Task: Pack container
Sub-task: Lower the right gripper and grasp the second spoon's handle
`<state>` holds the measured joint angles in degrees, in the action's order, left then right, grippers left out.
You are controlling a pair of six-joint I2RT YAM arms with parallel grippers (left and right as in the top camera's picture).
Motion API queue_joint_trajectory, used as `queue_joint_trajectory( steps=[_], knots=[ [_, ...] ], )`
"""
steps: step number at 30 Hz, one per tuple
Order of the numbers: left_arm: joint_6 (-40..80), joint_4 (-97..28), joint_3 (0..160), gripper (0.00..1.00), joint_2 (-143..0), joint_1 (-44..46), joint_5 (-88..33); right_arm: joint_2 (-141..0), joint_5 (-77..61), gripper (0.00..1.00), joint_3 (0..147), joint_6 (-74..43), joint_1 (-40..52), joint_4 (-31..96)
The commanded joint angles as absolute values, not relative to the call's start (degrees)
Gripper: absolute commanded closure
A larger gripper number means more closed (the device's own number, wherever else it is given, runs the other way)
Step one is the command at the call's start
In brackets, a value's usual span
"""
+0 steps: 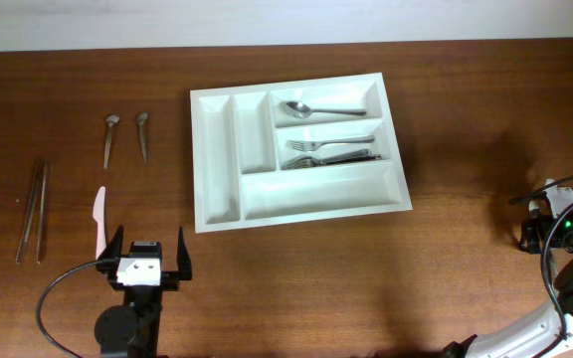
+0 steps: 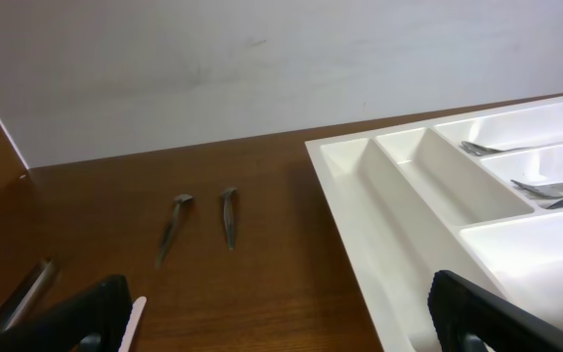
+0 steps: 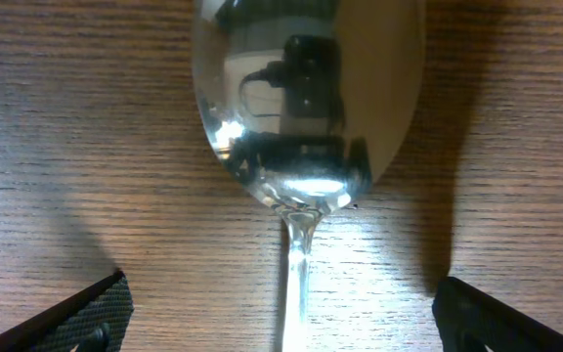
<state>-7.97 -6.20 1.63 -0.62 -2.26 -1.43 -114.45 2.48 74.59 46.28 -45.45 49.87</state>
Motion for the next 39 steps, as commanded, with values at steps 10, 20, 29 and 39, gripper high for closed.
queue_joint_trajectory(
  steps=[10, 20, 29, 39],
  knots=[
    [-8.88, -6.17, 1.32, 0.01, -0.30, -2.02, -1.21, -117.16, 2.11, 0.55, 74.54, 45.41, -45.71, 48.99],
    [-8.88, -6.17, 1.32, 0.01, -0.30, -2.02, -1.23, -117.16, 2.13, 0.88, 74.56, 45.41, -45.71, 48.51],
    [-8.88, -6.17, 1.32, 0.01, -0.30, -2.02, -1.21, -117.16, 1.89, 0.96, 74.59, 44.75, -45.71, 48.27],
    [-8.88, -6.17, 1.32, 0.01, -0.30, -2.02, -1.21, -117.03, 1.93, 0.96, 79.48, 41.23, -41.80, 47.77]
  ],
)
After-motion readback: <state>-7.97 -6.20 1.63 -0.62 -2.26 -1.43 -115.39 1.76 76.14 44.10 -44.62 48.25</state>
